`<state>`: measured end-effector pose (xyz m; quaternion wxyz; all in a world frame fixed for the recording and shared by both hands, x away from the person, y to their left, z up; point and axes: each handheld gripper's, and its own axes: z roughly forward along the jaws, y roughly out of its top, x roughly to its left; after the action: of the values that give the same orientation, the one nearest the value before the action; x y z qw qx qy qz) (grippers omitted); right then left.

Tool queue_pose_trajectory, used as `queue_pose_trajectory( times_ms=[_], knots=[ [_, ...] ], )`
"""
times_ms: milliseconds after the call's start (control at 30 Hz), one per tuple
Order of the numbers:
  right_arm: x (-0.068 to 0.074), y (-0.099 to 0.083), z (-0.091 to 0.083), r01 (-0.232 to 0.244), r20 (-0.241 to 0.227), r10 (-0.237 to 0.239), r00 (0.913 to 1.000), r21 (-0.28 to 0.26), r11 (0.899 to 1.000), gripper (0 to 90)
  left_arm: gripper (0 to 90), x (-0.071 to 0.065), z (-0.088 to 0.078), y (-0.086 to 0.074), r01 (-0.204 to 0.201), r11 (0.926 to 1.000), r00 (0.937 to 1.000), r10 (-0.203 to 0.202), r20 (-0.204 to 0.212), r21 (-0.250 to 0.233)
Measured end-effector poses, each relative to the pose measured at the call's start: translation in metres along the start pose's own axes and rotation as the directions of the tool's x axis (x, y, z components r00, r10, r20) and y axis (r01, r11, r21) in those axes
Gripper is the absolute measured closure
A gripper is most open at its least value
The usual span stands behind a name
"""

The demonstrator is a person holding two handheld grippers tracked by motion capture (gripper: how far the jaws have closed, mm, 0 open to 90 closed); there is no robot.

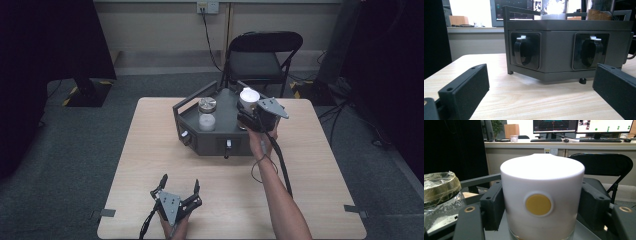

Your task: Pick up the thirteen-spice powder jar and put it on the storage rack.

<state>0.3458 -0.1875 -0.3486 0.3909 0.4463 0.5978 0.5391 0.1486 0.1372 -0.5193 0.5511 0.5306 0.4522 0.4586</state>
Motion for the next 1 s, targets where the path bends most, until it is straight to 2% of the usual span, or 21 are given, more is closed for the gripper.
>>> queue_pose_trajectory(
  times_ms=[133,233,333,467,800,1000],
  knots=[
    [-0.003,-0.001,0.001,-0.014,-0.012,0.014,0.9998,-0.002,1.0,28.4,0.0,0.0,0.0,0.0,0.0,1.0,1.0,0.0,-0.001,0.0],
    [-0.01,-0.004,0.002,-0.033,-0.039,0.032,0.9987,-0.028,0.999,12.8,0.0,0.0,0.0,0.0,0.0,1.0,1.0,0.0,0.001,0.0],
    [-0.006,-0.008,0.002,-0.039,-0.016,0.038,0.9992,-0.055,0.998,0.0,0.0,0.0,0.0,0.0,-0.001,1.0,1.0,0.001,0.001,0.0],
    [-0.009,-0.008,0.001,-0.053,-0.024,0.052,0.9983,-0.052,0.997,0.0,0.1,0.0,0.0,0.0,-0.001,1.0,1.0,0.001,0.0,0.0],
    [-0.006,-0.015,-0.005,-0.02,-0.011,0.02,0.9997,-0.067,0.998,0.0,0.1,0.0,0.0,0.0,-0.001,1.0,1.0,0.001,0.0,0.0],
    [-0.006,-0.018,-0.014,-0.026,-0.008,0.025,0.9996,-0.079,0.997,0.0,0.1,0.0,0.0,0.0,-0.001,1.0,1.0,0.001,0.0,0.0]
  ],
)
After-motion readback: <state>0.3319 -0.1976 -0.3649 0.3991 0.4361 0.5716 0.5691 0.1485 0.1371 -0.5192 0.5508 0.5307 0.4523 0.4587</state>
